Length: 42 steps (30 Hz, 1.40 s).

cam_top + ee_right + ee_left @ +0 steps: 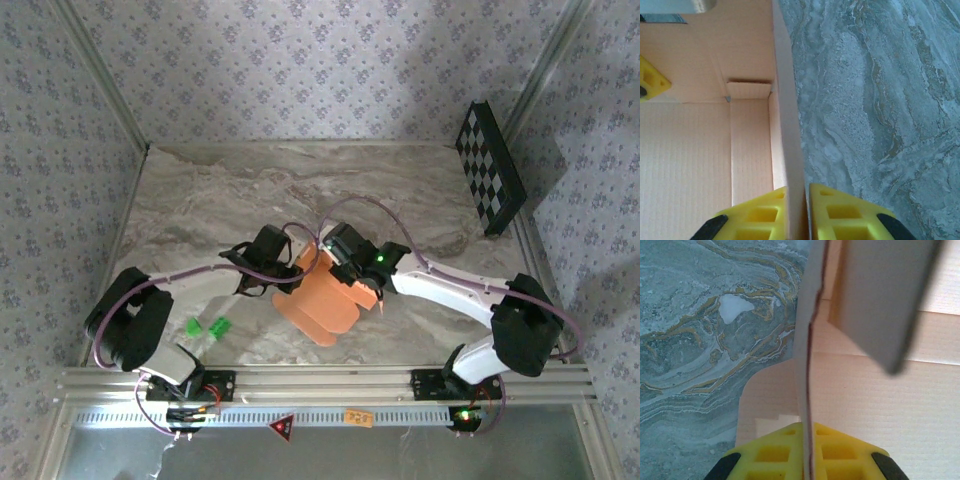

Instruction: Fold the paper box

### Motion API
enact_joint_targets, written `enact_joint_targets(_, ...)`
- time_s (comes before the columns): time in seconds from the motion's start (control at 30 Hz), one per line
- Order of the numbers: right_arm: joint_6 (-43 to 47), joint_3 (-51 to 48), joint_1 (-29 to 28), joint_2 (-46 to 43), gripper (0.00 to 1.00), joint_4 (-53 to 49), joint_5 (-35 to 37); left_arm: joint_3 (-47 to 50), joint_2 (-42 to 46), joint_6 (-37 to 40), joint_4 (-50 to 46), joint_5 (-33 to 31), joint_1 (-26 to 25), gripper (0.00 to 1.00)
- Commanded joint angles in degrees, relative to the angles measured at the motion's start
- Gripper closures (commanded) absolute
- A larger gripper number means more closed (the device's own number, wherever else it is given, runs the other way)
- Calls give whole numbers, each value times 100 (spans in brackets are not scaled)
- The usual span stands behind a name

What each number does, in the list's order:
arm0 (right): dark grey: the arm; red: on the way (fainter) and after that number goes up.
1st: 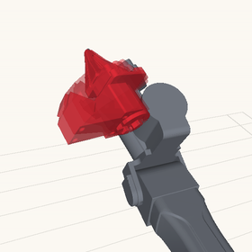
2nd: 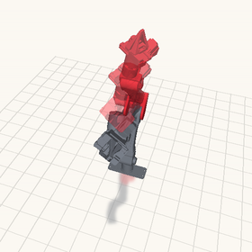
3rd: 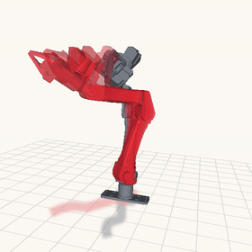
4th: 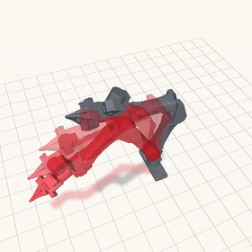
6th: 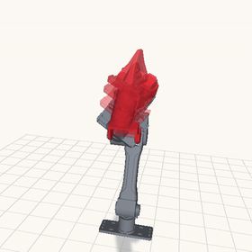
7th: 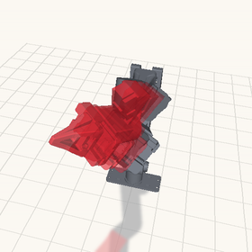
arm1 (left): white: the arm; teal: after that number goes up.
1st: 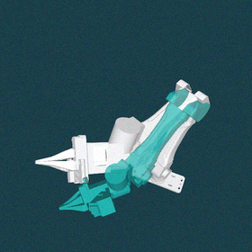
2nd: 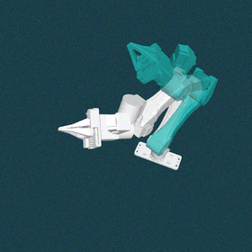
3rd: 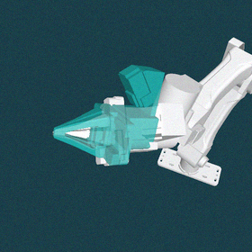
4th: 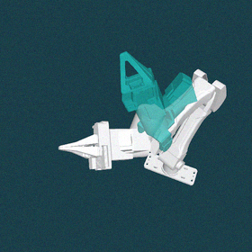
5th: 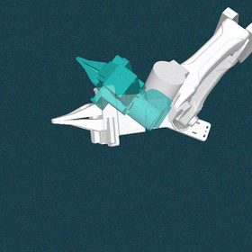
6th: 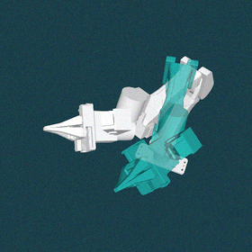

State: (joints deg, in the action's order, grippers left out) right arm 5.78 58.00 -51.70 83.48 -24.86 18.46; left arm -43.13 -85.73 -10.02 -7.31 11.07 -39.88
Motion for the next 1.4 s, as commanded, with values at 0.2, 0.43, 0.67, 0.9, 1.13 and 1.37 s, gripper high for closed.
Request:
enact_joint_targets(0.2,-377,180,-4,-648,70,-516,-473,0,-152,-48,-142,4,-47,90)
enact_joint_targets(0.43,-663,375,271,-1150,64,-729,-1437,-95,-145,35,-275,-86,-99,90)
enact_joint_targets(0.67,-1193,512,962,-1063,64,-480,-2516,-154,-167,62,-319,-102,-133,90)
enact_joint_targets(0.9,-1194,597,1501,-484,62,-473,-3299,-202,-92,97,-367,-133,-165,89)
enact_joint_targets(1.13,-1154,265,1517,-158,61,-316,-3599,-223,-80,105,-367,-148,-195,89)
enact_joint_targets(1.37,-1143,-14,1531,-24,61,-223,-3531,-246,-65,112,-394,-157,-196,89)
